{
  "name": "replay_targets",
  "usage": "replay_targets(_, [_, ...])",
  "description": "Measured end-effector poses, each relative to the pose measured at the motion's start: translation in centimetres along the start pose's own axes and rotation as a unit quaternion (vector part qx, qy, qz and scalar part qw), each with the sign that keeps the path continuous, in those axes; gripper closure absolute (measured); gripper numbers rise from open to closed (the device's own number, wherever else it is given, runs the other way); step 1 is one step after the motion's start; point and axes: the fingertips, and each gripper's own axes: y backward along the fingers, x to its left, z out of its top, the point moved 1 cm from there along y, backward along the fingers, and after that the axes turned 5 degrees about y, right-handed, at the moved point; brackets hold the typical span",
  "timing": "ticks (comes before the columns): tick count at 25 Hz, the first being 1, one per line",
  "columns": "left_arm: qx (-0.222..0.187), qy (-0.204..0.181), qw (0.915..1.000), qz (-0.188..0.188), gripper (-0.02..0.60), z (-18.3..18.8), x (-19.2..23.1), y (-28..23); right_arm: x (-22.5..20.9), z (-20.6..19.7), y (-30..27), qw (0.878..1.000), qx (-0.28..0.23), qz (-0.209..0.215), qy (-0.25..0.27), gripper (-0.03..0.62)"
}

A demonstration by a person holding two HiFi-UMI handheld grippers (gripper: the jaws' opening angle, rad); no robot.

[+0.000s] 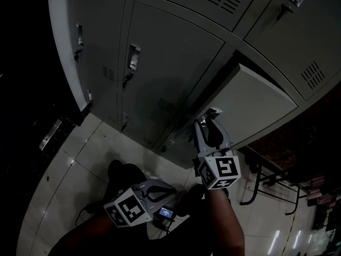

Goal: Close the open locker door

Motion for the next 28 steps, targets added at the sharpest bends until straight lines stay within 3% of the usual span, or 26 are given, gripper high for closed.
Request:
replay_targets(7, [-0.001,0.002,1.0,-0.001,0.569,-0.1,0.1,0.1,-1.6,-0.4,-2.3,1.0,0.001,-0.001,-0.009,0.482])
replay_targets(15, [0.008,0.003,1.0,0.003,0.569,-0.2,0.3,0.4,-5.0,-1.3,-3.7,0.998,0.009,-0.044,-0.032,0.581])
replay_targets(28, [0.007,0.001,1.0,0.006,0.569,-0.2,0.5,0.3,-5.7,-1.4,-4.9,0.998,0.01,-0.048,-0.043,0.591])
